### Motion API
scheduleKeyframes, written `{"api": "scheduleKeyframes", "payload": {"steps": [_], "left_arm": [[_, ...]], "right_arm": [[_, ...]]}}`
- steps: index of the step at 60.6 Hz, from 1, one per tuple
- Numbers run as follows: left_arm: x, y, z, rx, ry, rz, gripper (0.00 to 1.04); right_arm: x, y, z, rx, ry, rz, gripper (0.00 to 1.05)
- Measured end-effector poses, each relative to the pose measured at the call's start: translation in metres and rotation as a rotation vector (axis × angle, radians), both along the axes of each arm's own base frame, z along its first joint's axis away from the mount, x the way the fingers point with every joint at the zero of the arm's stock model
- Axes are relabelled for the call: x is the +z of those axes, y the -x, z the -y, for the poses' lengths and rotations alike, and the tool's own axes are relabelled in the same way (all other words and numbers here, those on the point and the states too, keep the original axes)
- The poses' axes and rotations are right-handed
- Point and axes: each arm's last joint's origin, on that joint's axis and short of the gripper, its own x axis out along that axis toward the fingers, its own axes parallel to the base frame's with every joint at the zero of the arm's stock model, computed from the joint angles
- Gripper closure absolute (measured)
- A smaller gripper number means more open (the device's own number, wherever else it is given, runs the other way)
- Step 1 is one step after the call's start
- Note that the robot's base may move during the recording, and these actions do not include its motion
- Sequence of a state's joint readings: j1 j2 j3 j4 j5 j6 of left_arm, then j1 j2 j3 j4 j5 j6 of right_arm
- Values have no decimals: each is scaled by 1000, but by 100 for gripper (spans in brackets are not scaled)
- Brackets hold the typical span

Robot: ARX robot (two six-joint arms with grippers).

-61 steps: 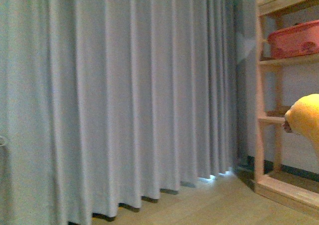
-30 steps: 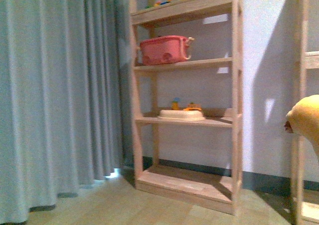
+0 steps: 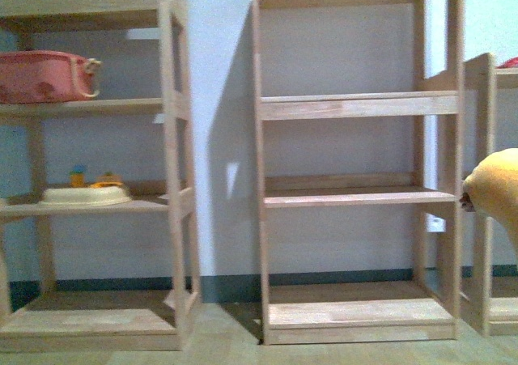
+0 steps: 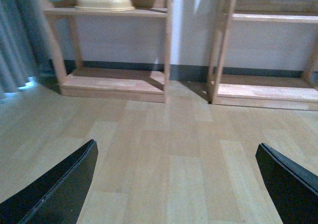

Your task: Put away toys

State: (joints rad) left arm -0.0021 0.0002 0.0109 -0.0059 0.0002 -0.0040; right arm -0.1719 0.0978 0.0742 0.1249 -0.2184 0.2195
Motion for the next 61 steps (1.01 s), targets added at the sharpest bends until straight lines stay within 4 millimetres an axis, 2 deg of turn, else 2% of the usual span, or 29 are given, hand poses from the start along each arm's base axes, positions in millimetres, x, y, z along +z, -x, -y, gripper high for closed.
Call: {"api": "scheduleKeyframes", "payload": {"steps": [61], "left_arm": [[0, 0, 0, 0, 0, -1, 6]], "right_arm": [[0, 0, 0, -2, 0, 0, 86]]}}
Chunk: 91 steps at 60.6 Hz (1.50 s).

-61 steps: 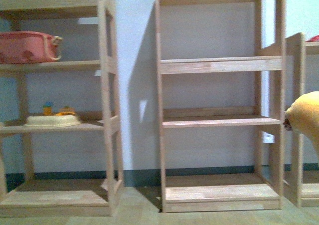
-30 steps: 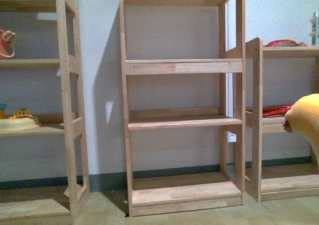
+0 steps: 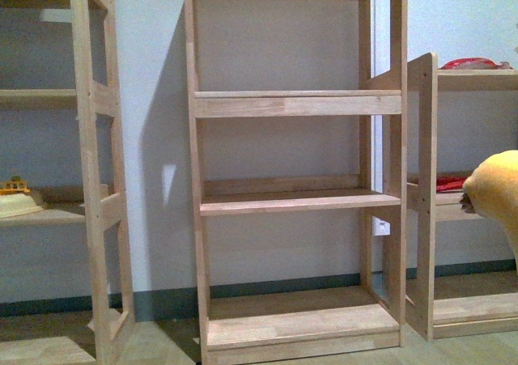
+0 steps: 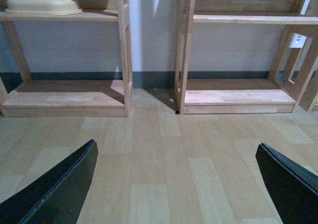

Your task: Put away toys

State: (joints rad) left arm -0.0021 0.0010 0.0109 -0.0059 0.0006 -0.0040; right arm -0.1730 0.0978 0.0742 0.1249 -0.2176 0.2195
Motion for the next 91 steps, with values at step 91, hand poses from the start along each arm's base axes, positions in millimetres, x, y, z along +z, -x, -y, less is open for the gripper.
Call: {"api": "scheduleKeyframes", "payload": {"steps": [91], "left_arm": [[0, 0, 0, 2, 0, 1, 6]], "right_arm": [[0, 0, 0, 2, 2, 0, 86]]}}
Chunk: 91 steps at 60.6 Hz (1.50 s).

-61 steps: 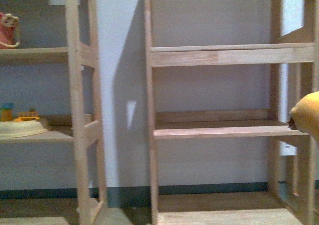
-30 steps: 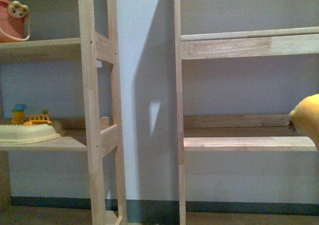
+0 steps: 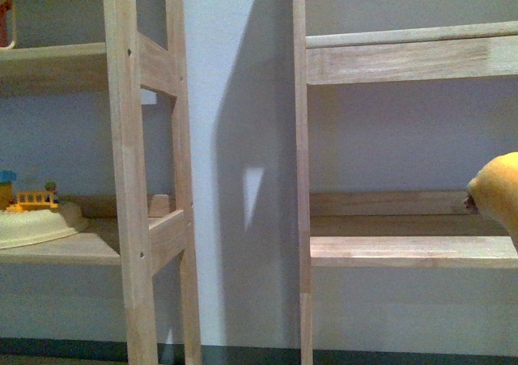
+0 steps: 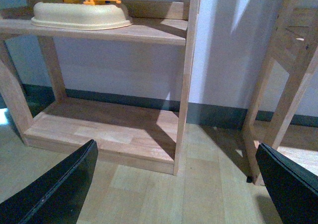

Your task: Put away toys

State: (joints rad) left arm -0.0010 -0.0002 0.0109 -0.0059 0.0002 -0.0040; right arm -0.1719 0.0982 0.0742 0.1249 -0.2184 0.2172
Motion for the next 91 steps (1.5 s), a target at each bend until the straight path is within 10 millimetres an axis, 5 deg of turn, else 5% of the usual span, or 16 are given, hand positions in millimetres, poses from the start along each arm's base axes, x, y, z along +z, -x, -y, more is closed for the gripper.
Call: {"api": "scheduleKeyframes", "payload": {"steps": [78, 84, 91], "left_arm": [[0, 0, 0, 0, 0, 0, 6], [0, 0, 0, 0, 0, 0, 6], [0, 0, 0, 0, 0, 0, 6]], "right_arm": [[-1, 0, 0, 27, 36, -26, 86], [11, -2, -5, 121, 219, -104, 86], [51, -1, -19, 104, 341, 13, 86]]}}
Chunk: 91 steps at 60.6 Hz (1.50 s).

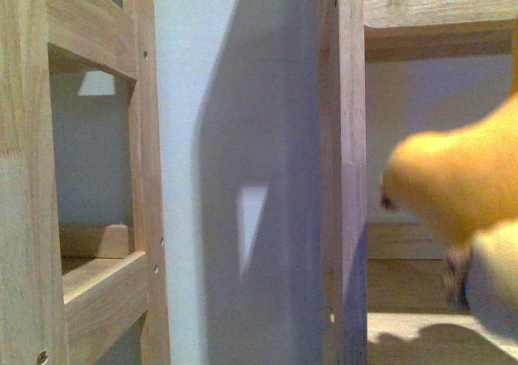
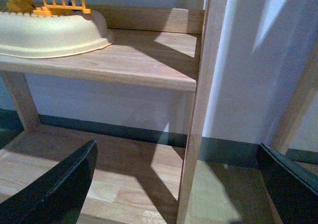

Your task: Put away toys

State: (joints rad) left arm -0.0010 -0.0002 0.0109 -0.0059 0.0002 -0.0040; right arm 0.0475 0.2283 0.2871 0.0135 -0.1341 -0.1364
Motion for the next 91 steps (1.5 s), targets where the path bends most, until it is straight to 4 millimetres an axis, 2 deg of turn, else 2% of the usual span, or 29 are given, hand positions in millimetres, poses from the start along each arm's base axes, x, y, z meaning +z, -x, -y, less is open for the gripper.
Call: {"api": "scheduleKeyframes", "payload": {"steps": [4, 11, 23, 28, 32, 40, 58, 71, 81, 91], "left_arm": [[0, 0, 0, 0, 0, 0, 6], [0, 0, 0, 0, 0, 0, 6], [0, 0, 0, 0, 0, 0, 6], [0, 0, 0, 0, 0, 0, 6], [0, 0, 0, 0, 0, 0, 6], [0, 0, 0, 0, 0, 0, 6], [0, 0, 0, 0, 0, 0, 6], [0, 0, 0, 0, 0, 0, 6], [0, 0, 0, 0, 0, 0, 6], [0, 0, 0, 0, 0, 0, 6]], "right_arm": [[19, 1, -10, 31, 12, 47, 86], [41, 0, -22, 85, 22, 89, 86], [75, -2, -28, 118, 42, 156, 86], [97, -2, -26, 112, 52, 202, 86], [124, -2, -20, 95, 60, 257, 86], [155, -1, -9, 59, 81, 330, 86], [205, -1, 11, -21, 80, 419, 86], [242, -4, 14, -67, 5, 461, 86], [274, -15, 7, -64, -71, 506, 86], [291, -44, -1, -44, -131, 512, 86]]}}
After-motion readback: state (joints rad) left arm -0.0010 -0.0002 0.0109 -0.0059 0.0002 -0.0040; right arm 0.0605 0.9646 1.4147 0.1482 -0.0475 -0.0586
